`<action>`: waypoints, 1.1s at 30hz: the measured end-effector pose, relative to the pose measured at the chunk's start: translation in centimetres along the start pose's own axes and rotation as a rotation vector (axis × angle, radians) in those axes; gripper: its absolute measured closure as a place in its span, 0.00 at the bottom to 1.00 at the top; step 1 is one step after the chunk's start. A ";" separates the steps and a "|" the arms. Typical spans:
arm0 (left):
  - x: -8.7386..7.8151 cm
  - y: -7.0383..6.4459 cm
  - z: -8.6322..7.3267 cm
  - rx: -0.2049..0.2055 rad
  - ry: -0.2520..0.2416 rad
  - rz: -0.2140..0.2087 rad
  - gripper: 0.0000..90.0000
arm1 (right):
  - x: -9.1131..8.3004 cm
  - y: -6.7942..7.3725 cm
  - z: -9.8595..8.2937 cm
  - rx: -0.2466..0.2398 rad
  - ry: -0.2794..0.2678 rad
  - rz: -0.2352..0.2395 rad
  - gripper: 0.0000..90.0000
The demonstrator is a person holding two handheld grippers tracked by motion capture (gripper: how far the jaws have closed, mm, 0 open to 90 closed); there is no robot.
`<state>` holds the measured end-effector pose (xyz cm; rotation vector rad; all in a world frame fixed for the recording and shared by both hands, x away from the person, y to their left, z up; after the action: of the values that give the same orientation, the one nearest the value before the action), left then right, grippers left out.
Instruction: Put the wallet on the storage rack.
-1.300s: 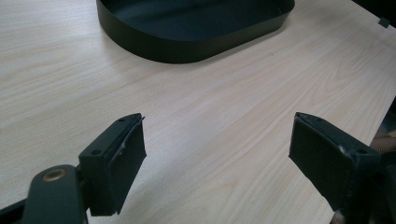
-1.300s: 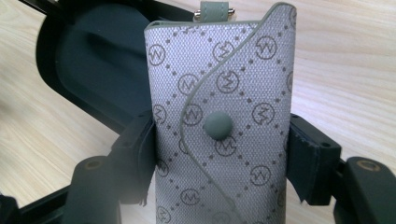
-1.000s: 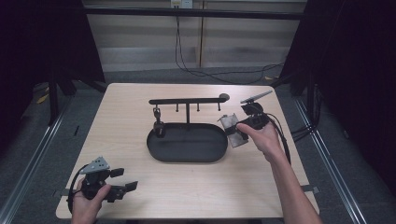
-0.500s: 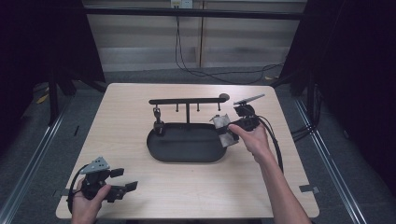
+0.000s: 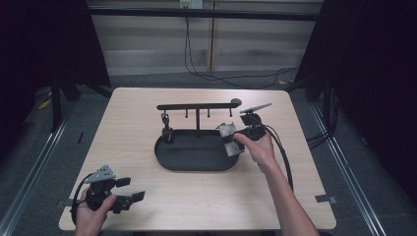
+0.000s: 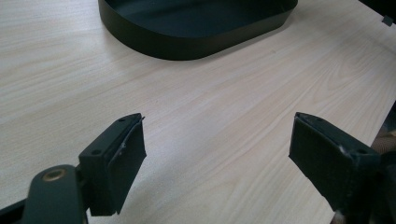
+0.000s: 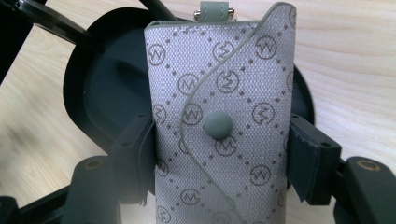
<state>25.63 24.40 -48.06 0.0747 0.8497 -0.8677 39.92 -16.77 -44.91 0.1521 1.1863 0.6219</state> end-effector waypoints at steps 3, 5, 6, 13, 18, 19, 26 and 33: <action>0.0 0.0 0.0 0.001 -0.002 -0.002 0.20 | 0.5 0.0 0.1 0.000 0.005 0.003 0.38; 0.0 0.0 0.0 0.001 -0.001 -0.003 0.20 | 0.8 0.1 0.1 0.005 0.006 0.006 0.38; 0.0 0.0 0.0 0.001 -0.002 -0.003 0.20 | 1.0 0.1 0.1 0.006 0.009 0.007 0.38; 0.0 0.0 0.0 0.001 -0.002 -0.004 0.20 | 2.2 -0.1 0.0 0.022 0.017 0.007 0.38; 0.1 0.0 0.0 0.000 0.006 -0.004 0.20 | 2.7 -0.1 0.1 0.026 0.026 -0.007 0.38; 0.1 0.0 0.0 0.000 0.006 -0.004 0.20 | 3.0 -0.2 0.1 0.016 0.033 -0.011 0.37; 0.0 0.0 0.0 0.002 0.005 -0.005 0.20 | 4.0 -0.4 -0.1 0.037 0.064 -0.025 0.37; 0.0 0.0 0.0 0.002 0.005 -0.005 0.20 | 5.1 -0.6 -0.2 0.019 0.094 -0.066 0.37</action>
<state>25.63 24.42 -48.06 0.0765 0.8536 -0.8738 41.14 -14.59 -49.40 0.1006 1.2834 0.5650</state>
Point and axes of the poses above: each handheld gripper's, and its own axes: x roughly forward along the jaws, z roughly out of its top, y roughly to its left, the point moved 3 cm from there along x, roughly forward along the jaws, and after that the axes turned 6 degrees about y, right-handed, at the moved point
